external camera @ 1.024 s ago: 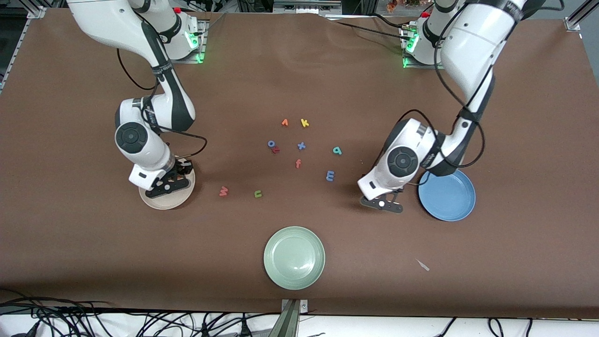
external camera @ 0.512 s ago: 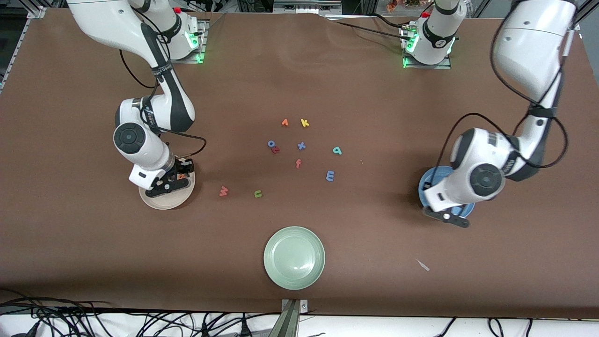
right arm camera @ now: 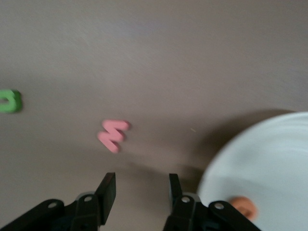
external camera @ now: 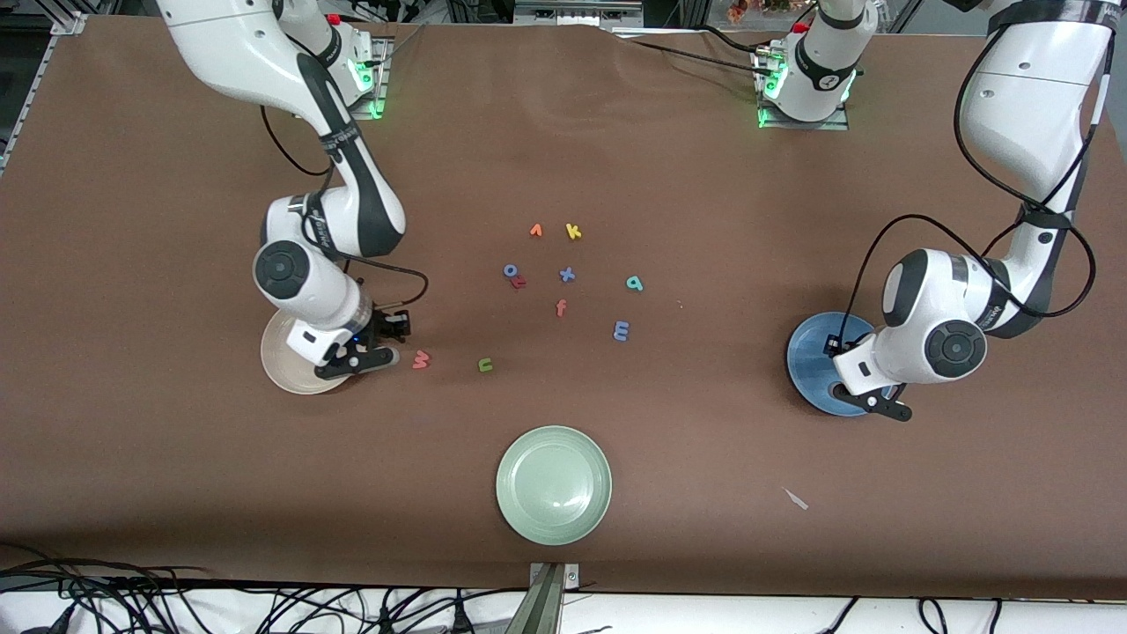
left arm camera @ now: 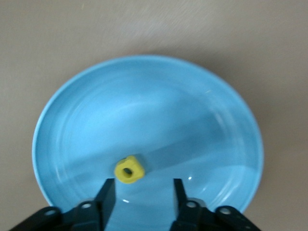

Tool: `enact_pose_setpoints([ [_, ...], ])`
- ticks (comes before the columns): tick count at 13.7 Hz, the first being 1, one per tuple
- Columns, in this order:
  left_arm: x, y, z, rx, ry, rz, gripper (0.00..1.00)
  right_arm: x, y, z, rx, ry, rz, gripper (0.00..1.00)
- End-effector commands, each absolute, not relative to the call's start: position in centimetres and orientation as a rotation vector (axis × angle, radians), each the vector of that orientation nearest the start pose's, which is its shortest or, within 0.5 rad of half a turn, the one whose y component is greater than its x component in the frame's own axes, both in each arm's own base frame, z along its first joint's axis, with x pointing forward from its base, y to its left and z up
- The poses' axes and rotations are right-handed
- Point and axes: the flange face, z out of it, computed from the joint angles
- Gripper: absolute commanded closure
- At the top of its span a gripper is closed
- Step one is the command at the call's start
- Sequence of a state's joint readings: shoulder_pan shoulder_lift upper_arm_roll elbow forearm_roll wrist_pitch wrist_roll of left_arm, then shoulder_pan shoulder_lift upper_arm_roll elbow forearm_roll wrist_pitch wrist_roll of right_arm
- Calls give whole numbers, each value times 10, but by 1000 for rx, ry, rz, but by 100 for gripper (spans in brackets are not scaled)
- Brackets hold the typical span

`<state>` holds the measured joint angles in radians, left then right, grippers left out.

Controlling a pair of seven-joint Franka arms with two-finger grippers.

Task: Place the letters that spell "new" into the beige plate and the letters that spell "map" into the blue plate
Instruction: 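Place the orange letter on the white plate while the left gripper places yellow, then grasp the pink letter with the right gripper while the left gripper reaches letters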

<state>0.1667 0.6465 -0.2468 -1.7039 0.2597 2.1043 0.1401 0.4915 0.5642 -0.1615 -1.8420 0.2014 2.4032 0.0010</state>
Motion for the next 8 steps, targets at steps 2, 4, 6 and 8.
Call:
enact_pose_setpoints([
  [2,652,-77,257,-3024,628,228,0,635,261,215,-3062,-206,-49,48],
  [4,647,-113,275,-3052,550,203,0,638,266,208,-3072,-182,-51,48],
  [6,631,-164,276,-3094,412,219,0,638,264,201,-3081,-184,-47,48],
  [8,612,-212,274,-3104,297,233,0,638,260,194,-3087,-195,-36,47],
])
